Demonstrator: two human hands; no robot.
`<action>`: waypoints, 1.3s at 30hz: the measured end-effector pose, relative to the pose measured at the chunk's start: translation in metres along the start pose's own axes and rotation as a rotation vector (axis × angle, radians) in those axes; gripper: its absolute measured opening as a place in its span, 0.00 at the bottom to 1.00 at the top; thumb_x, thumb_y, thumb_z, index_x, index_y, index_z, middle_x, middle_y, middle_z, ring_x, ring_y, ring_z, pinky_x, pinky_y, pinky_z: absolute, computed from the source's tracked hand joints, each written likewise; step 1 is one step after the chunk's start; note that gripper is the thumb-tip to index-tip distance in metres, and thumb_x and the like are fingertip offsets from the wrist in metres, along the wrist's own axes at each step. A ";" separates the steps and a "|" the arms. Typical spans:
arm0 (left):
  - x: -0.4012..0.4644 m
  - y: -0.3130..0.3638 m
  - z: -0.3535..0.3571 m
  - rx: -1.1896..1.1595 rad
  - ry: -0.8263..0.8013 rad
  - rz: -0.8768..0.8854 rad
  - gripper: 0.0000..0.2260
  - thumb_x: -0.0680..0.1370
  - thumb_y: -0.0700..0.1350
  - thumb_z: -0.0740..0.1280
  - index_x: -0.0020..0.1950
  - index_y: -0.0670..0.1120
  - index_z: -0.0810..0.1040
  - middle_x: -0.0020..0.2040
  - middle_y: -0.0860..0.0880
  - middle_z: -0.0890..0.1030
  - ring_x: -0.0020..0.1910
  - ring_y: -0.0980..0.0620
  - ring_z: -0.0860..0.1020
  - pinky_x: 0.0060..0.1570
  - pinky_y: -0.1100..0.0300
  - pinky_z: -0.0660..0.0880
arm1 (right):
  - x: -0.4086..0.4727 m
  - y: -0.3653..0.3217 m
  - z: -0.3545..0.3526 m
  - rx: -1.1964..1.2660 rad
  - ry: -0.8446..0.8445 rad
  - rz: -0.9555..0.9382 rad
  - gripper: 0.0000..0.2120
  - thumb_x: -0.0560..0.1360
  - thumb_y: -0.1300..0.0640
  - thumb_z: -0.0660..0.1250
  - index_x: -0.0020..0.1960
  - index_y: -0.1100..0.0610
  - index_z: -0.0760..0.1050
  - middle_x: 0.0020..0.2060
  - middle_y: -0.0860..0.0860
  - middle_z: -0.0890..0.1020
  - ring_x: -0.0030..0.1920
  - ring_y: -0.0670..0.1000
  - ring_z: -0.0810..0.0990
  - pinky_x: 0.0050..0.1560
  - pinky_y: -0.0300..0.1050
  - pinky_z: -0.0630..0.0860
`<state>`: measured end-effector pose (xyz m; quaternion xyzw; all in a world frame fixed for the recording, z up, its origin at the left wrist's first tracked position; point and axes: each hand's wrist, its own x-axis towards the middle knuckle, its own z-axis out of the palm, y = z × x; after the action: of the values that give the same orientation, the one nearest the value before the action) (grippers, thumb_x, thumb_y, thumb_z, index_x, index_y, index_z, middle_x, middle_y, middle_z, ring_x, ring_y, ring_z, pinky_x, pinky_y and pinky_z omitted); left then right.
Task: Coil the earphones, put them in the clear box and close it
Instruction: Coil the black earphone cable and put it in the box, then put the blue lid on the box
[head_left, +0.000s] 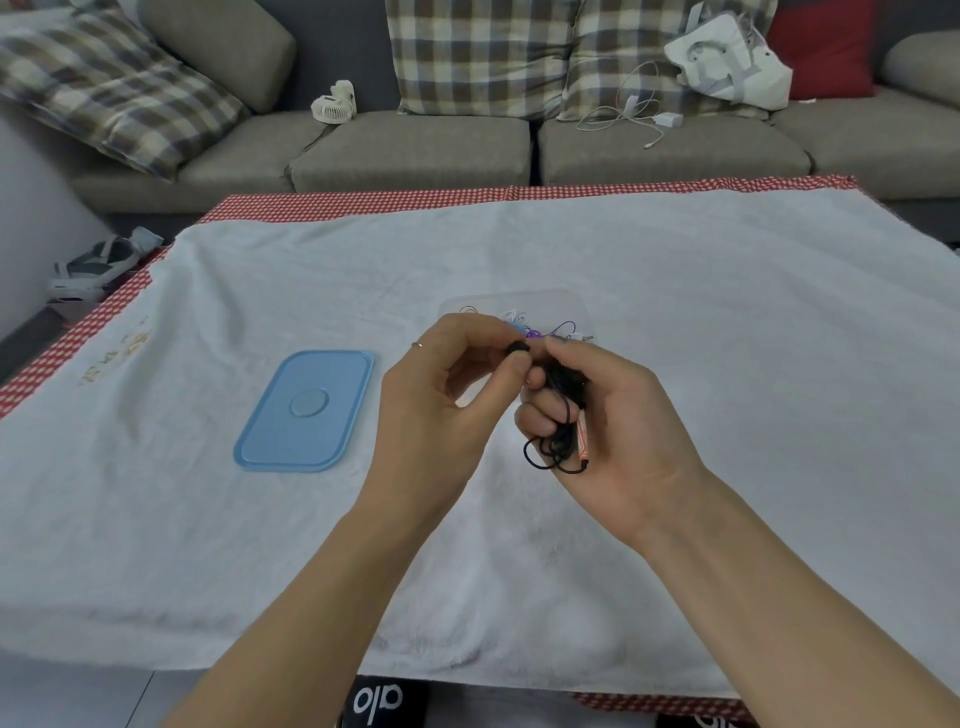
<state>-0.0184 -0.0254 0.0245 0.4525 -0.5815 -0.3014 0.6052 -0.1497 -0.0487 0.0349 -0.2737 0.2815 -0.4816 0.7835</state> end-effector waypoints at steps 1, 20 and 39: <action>0.001 -0.002 0.000 0.019 0.002 0.004 0.11 0.78 0.32 0.70 0.50 0.49 0.82 0.47 0.48 0.85 0.50 0.49 0.85 0.55 0.59 0.79 | 0.001 0.000 -0.001 -0.004 0.014 0.001 0.04 0.78 0.61 0.63 0.46 0.61 0.75 0.31 0.52 0.72 0.29 0.47 0.61 0.32 0.40 0.60; 0.074 -0.072 -0.010 0.616 0.091 -0.118 0.04 0.78 0.41 0.68 0.48 0.50 0.79 0.43 0.55 0.82 0.44 0.57 0.79 0.41 0.65 0.71 | 0.107 -0.024 -0.018 -1.258 0.261 -0.287 0.22 0.79 0.66 0.62 0.70 0.57 0.62 0.60 0.51 0.79 0.54 0.53 0.79 0.51 0.44 0.75; 0.069 -0.078 -0.052 0.744 0.145 -0.180 0.09 0.80 0.42 0.65 0.59 0.49 0.75 0.56 0.52 0.78 0.54 0.52 0.77 0.49 0.57 0.73 | 0.104 -0.005 -0.020 -1.908 -0.139 -0.229 0.08 0.75 0.47 0.60 0.42 0.51 0.68 0.42 0.45 0.73 0.51 0.50 0.71 0.50 0.46 0.65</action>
<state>0.0547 -0.1082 -0.0114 0.7103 -0.5650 -0.0889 0.4103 -0.1278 -0.1478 0.0059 -0.8493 0.4791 -0.1063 0.1945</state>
